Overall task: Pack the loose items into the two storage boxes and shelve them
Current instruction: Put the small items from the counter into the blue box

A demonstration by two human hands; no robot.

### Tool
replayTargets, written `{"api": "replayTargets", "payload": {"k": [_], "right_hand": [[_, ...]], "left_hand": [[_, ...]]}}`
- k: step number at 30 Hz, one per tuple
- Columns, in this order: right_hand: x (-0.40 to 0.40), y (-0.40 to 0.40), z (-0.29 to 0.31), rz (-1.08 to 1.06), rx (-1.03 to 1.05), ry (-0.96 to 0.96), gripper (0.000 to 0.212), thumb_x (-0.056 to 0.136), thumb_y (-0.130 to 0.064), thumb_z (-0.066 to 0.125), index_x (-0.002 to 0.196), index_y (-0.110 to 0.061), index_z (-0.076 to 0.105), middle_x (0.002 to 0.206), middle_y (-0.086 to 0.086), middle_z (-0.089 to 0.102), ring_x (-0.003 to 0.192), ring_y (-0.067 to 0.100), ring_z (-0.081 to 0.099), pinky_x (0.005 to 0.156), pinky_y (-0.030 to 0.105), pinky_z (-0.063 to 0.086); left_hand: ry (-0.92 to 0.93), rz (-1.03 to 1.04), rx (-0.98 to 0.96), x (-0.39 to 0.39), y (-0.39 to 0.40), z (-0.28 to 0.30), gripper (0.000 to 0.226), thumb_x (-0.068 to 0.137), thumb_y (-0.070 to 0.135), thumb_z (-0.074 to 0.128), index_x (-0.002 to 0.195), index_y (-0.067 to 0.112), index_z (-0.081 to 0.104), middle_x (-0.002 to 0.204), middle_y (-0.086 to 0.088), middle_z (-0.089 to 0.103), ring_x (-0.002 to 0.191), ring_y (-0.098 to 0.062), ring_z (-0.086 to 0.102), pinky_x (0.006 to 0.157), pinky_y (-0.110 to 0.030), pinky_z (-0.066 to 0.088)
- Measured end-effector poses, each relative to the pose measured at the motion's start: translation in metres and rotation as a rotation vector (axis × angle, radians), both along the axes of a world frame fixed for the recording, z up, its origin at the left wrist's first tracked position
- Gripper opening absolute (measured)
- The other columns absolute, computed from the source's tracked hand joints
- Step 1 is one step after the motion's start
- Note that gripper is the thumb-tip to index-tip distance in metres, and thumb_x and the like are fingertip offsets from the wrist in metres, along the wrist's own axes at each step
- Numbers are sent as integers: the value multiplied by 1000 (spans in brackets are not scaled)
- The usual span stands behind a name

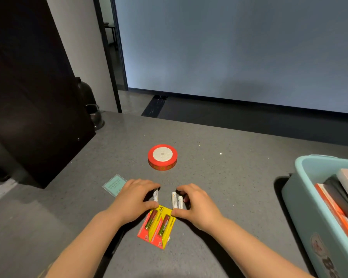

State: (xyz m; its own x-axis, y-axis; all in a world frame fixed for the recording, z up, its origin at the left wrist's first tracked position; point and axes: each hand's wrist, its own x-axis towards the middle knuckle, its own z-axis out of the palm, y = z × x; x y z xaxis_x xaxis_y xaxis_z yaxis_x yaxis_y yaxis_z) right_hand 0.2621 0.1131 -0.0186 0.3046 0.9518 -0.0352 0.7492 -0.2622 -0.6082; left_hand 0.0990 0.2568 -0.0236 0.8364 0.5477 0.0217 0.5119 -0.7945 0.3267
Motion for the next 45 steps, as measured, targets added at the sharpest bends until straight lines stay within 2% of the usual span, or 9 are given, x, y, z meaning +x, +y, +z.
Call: {"api": "replayTargets", "payload": {"k": [5,12,20,27,31,33,38,42,45], "right_hand": [[-1,3,-1,115,-99,12,94,68,-35,84,146,-19,35,131,2,45,121,18,44,102,26,36],[9,18,6,157,-154,10,94,66,-29,86,145,-16,37,128,4,45,112,22,51,87,21,37],[10,22,4,180,-107,-66,66,72,-35,82,129,-17,55,117,4,53,96,16,52,80,24,41],[9,3,9,87,-25,-82,59,69,-40,82,118,-16,59,110,2,56,86,12,50,74,24,41],[18,-37,41,-46,54,-68,54,64,-40,84,109,-18,63,101,1,58,86,16,54,75,28,44],[29,-70,63,-139,124,-44,52,63,-39,85,106,-21,64,97,-1,59,82,12,55,73,25,45],[71,-186,125,-320,273,-66,46,58,-44,84,99,-30,67,80,-12,58,72,2,56,62,12,43],[117,-261,159,-465,283,-74,43,58,-37,88,96,-33,68,79,-12,61,62,0,56,54,14,48],[150,-285,161,-528,239,-199,44,60,-36,88,99,-29,68,85,-19,60,71,-5,58,63,7,42]], "left_hand": [[-121,95,-39,-4,-11,-5,58,81,54,63,134,36,48,132,19,52,122,-7,43,102,-26,25],[-147,143,-32,-7,-23,-6,59,81,56,61,134,37,47,132,19,51,122,-6,42,100,-24,24],[-163,154,-58,-8,-28,-3,59,80,58,61,134,37,48,131,19,52,122,-6,42,99,-23,23],[-171,163,-84,-7,-36,6,58,79,57,62,132,36,50,131,17,52,122,-6,43,97,-23,23],[-290,167,-150,5,-56,31,53,72,49,74,120,34,60,115,19,58,112,-5,52,91,-23,35],[-394,151,-208,20,-76,48,47,68,41,80,111,37,63,103,23,60,99,4,56,84,-21,39],[-583,12,-298,73,-140,84,45,62,22,86,96,42,64,89,17,66,88,11,55,72,4,34],[-607,-81,-338,110,-189,94,42,63,25,85,96,40,66,87,18,66,89,7,56,75,0,36],[-598,-111,-371,135,-217,95,39,63,32,84,96,43,65,88,25,64,90,5,57,80,-14,41]]}}
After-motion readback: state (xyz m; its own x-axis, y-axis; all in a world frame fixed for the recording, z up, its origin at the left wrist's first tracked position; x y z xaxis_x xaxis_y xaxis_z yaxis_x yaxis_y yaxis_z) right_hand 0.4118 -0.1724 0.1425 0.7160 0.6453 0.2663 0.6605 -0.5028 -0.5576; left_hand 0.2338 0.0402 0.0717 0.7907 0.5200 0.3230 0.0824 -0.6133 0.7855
